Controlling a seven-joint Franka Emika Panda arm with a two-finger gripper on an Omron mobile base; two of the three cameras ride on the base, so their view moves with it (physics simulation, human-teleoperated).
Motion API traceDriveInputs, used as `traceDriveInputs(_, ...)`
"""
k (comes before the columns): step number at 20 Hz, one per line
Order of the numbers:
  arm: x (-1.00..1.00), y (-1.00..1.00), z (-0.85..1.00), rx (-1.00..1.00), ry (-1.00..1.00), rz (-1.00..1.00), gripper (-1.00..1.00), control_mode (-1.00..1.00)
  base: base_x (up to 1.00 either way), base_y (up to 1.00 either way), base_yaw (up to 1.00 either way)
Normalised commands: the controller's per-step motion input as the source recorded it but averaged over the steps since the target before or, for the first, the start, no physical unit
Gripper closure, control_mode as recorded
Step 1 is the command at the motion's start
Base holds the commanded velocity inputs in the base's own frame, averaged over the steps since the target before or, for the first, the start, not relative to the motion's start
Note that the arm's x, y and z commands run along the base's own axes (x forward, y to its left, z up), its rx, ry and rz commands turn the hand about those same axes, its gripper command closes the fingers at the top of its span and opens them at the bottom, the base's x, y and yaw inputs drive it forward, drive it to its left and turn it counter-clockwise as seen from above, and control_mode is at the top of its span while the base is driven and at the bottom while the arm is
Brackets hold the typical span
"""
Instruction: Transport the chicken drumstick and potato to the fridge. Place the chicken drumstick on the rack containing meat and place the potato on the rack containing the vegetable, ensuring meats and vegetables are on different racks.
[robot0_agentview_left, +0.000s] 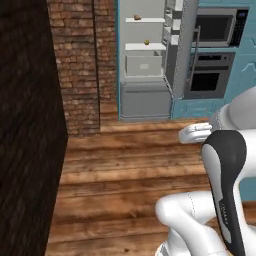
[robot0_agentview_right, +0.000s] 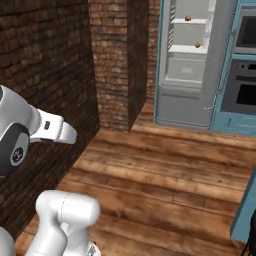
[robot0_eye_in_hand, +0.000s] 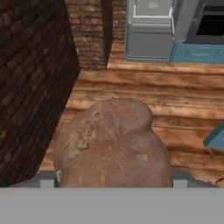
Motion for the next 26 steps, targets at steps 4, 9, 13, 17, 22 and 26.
traceDriveInputs(4,0.00,0.00,0.00,0.00,0.00,0.00,1.00,1.00,1.00,1.00,-0.52)
traceDriveInputs(9,0.00,0.00,0.00,0.00,0.00,0.00,1.00,1.00,1.00,0.82,-0.32)
traceDriveInputs(13,0.00,0.00,0.00,0.00,0.00,0.00,1.00,1.00,1.00,0.20,-0.25)
traceDriveInputs(17,0.00,0.00,0.00,0.00,0.00,0.00,1.00,1.00,1.00,-0.01,-0.16)
traceDriveInputs(22,0.00,0.00,0.00,0.00,0.00,0.00,1.00,1.00,1.00,0.00,-0.14)
traceDriveInputs(26,0.00,0.00,0.00,0.00,0.00,0.00,1.00,1.00,1.00,-0.05,-0.12)
